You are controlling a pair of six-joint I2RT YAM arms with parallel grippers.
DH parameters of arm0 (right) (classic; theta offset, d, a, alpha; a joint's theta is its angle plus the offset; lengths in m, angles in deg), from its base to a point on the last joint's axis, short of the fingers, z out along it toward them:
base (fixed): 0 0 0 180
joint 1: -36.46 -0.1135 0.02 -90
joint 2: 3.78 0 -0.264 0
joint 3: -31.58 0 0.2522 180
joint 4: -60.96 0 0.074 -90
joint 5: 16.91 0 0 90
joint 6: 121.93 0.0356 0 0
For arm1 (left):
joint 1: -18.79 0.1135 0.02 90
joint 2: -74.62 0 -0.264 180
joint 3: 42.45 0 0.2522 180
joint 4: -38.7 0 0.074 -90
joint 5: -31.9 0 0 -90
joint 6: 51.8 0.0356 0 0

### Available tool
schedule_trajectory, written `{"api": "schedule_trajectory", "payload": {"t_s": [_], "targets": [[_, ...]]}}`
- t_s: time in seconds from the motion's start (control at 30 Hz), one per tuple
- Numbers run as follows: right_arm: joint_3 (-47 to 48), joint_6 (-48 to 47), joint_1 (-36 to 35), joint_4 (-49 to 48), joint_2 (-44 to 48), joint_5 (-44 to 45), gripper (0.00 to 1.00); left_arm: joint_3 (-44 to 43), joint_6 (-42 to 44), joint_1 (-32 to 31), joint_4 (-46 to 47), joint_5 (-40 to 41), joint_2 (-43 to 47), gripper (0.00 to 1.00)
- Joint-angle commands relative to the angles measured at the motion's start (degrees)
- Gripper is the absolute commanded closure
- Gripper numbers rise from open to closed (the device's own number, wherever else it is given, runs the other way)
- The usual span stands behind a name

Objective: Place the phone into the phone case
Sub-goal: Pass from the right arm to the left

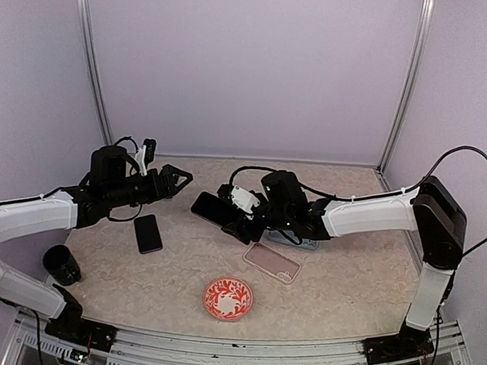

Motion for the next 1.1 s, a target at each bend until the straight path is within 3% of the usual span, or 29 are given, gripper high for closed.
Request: {"api": "schedule_trajectory", "payload": {"t_s": [0.0,0.33,0.67,0.87,1.07], "targets": [[-2.69,-2.08,0.04,-6.7,6.21,0.66,0.46,-2.3,-0.58,1.67,-0.94,-6.58,-1.48,0.02],[-6.88,-6.2,-0.6,-10.03,10.13,-1.97,0.47,-6.6,-0.19,3.27,-2.85,-20.6,-7.39,0.03],[-8.91,-8.75,-2.48,-13.37,11.79,-1.51,0.48,-11.35,1.59,-0.49,-5.11,-26.53,-14.39,0.06],[-8.98,-9.98,-2.89,-13.38,11.71,-2.04,0.48,-12.22,1.64,-1.45,-4.13,-29.2,-16.63,0.11],[-9.07,-10.66,-2.94,-13.46,10.82,-1.13,0.48,-12.16,1.46,-1.88,-2.52,-31.93,-17.26,0.24]]}}
